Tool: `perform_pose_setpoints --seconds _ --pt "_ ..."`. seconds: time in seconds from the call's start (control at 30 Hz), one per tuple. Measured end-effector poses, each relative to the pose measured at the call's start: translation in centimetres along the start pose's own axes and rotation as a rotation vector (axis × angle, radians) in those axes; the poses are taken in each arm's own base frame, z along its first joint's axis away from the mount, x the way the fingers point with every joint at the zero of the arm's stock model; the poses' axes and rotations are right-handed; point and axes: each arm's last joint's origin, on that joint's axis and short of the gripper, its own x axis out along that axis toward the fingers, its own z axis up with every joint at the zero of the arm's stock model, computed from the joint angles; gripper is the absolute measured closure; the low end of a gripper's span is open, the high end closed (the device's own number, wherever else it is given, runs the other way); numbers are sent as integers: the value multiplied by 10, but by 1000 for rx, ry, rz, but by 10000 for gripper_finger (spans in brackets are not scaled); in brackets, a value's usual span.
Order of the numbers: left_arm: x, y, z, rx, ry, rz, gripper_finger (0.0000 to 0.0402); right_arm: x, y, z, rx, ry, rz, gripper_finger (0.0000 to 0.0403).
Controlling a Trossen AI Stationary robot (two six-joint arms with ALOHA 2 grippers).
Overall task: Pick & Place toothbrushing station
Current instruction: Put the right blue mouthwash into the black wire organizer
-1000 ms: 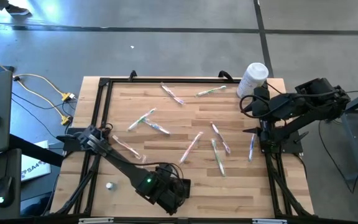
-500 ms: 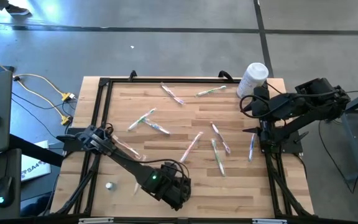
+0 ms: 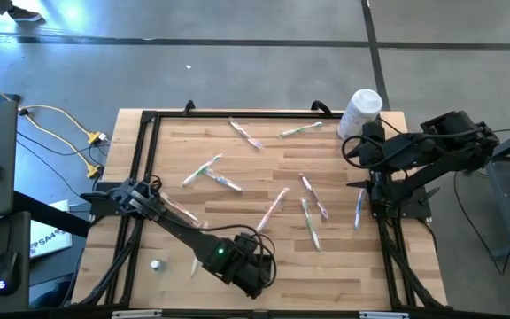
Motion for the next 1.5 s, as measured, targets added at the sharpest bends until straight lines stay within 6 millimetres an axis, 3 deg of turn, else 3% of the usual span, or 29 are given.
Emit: perform_pose_setpoints --seconds 0.37,1.13,1.5 --pt "0 -1 3 223 0 -12 310 0 0 0 4 -1 -1 72" --pt "0 -2 2 1040 32 -46 310 1 0 1 99 -8 -33 72" --pt "2 -2 10 1152 73 -74 310 2 -1 1 159 -12 -50 72"
